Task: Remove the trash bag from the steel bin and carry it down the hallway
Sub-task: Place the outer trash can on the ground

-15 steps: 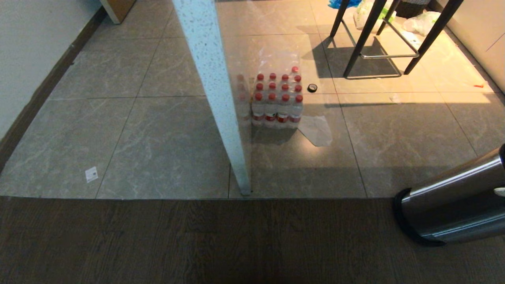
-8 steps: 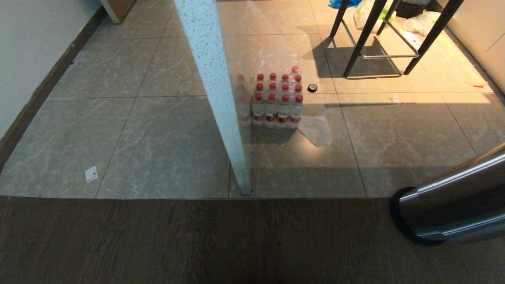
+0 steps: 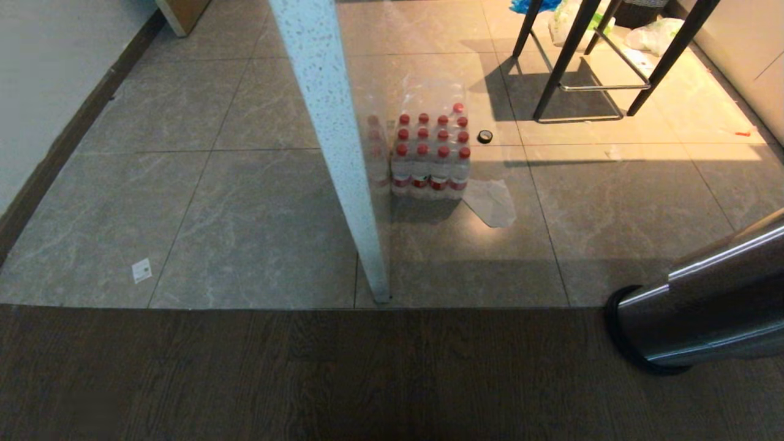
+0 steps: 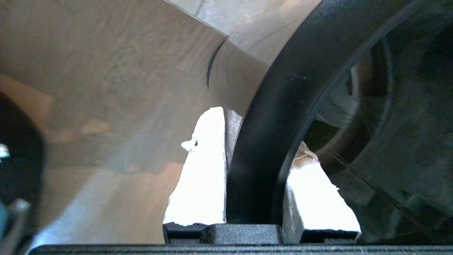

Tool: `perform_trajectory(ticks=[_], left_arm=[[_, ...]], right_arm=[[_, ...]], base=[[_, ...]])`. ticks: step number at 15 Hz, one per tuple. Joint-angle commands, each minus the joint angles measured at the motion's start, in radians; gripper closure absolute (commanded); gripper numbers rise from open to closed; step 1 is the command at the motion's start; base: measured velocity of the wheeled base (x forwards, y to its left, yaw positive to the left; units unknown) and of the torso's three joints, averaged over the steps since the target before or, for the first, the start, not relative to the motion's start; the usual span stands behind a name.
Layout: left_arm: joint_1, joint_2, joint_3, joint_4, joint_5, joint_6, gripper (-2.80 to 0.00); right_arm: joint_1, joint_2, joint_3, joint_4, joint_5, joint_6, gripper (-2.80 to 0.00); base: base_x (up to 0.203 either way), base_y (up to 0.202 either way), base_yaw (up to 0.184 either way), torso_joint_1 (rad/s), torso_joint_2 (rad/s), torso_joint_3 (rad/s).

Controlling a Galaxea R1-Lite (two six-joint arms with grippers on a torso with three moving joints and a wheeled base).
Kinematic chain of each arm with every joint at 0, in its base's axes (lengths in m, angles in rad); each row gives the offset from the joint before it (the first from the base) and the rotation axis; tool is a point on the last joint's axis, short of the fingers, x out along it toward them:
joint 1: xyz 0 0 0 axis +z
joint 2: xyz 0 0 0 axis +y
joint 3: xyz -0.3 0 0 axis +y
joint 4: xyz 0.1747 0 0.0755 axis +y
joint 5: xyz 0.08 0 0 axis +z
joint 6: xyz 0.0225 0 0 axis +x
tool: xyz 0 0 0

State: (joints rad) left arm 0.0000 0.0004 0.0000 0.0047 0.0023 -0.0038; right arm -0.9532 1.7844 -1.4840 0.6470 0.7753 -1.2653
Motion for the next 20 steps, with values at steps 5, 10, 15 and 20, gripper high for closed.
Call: perform_trajectory(ticks=[5, 10, 15, 20], left_arm=[[0.0, 0.0, 0.0, 0.0, 0.001, -0.001, 0.0], [0.0, 0.0, 0.0, 0.0, 0.001, -0.001, 0.0], [0.0, 0.0, 0.0, 0.0, 0.001, -0.001, 0.0], [0.0, 0.0, 0.0, 0.0, 0.001, -0.001, 0.0]], right_arm=[[-0.053, -0.115, -0.001, 0.085, 0.009, -0.104, 0.0], [-0.104, -0.171, -0.022, 0.209, 0.015, -0.141, 0.0], [-0.109, -0.235, -0.036, 0.246, 0.051, -0.132, 0.0], [-0.108, -0.324, -0.033, 0.377, 0.114, -0.14, 0.0]], base=[[0.0, 0.0, 0.0, 0.0, 0.0, 0.0], [0.0, 0.0, 0.0, 0.0, 0.0, 0.0], [0.0, 0.0, 0.0, 0.0, 0.0, 0.0], [0.0, 0.0, 0.0, 0.0, 0.0, 0.0]])
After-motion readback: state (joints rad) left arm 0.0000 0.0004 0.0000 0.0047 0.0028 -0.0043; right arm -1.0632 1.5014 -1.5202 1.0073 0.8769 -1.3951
